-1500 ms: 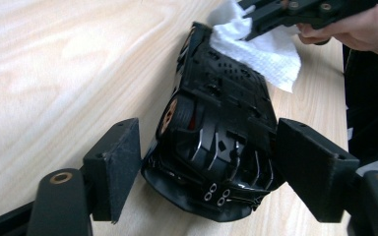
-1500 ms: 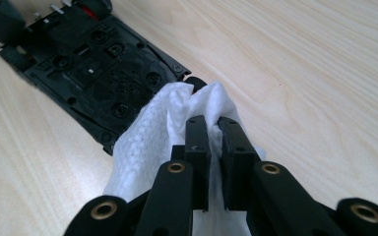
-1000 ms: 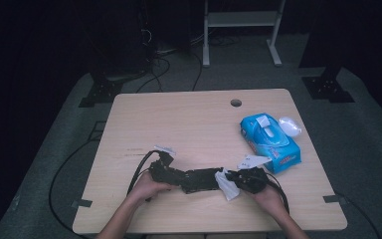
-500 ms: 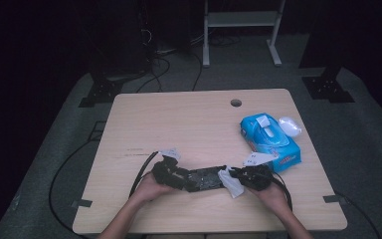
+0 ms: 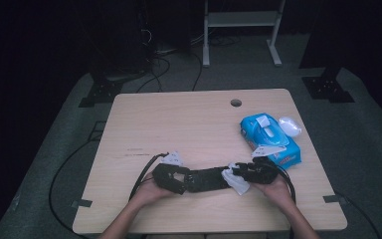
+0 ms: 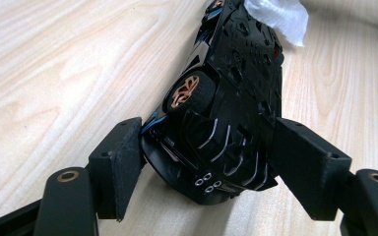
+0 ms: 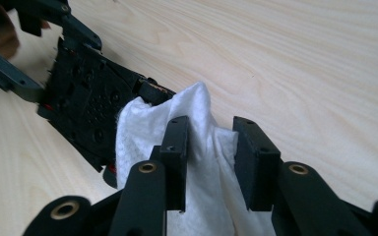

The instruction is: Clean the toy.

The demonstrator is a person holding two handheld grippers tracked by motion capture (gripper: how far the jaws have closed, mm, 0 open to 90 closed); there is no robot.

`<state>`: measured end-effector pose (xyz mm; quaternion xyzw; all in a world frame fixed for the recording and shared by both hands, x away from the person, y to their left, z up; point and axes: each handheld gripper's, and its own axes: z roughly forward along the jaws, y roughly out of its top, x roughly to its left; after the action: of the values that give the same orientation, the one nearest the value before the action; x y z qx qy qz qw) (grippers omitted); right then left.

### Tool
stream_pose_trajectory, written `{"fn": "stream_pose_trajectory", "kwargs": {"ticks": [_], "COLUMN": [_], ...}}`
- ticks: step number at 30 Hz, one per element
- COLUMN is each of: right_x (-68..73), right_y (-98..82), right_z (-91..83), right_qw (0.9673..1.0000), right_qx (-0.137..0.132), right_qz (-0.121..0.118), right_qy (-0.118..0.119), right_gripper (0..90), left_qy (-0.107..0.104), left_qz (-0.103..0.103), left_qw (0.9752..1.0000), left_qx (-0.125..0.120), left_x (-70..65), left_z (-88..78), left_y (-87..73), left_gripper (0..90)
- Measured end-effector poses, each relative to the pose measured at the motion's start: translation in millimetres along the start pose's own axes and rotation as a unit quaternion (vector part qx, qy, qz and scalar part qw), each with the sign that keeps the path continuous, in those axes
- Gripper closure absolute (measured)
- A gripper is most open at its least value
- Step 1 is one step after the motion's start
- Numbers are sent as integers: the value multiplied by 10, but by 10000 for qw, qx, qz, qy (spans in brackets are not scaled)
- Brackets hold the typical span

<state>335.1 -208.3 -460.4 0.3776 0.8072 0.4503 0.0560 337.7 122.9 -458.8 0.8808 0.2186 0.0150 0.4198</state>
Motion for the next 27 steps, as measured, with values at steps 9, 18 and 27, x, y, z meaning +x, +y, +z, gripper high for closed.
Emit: {"fn": "stream_pose_trajectory", "kwargs": {"ticks": [9, 18, 27], "right_x": [-55, -45, 19], "right_y": [-30, -47, -24], "right_z": [-41, -75, 71], "right_qw": [9993, 9970, 9962], "right_qx": [-11, 51, 189], "right_qz": [170, 146, -1], "right_qy": [339, 761, 854], "right_gripper": [669, 649, 613], "left_qy": [180, 305, 442], "left_qz": [492, 818, 1048], "left_qw": [9986, 9961, 9934], "left_qx": [-59, -103, -144], "left_x": [-57, -96, -128], "left_z": [-15, -17, -21], "left_y": [-10, -12, -19], "left_gripper": [292, 292, 294]}}
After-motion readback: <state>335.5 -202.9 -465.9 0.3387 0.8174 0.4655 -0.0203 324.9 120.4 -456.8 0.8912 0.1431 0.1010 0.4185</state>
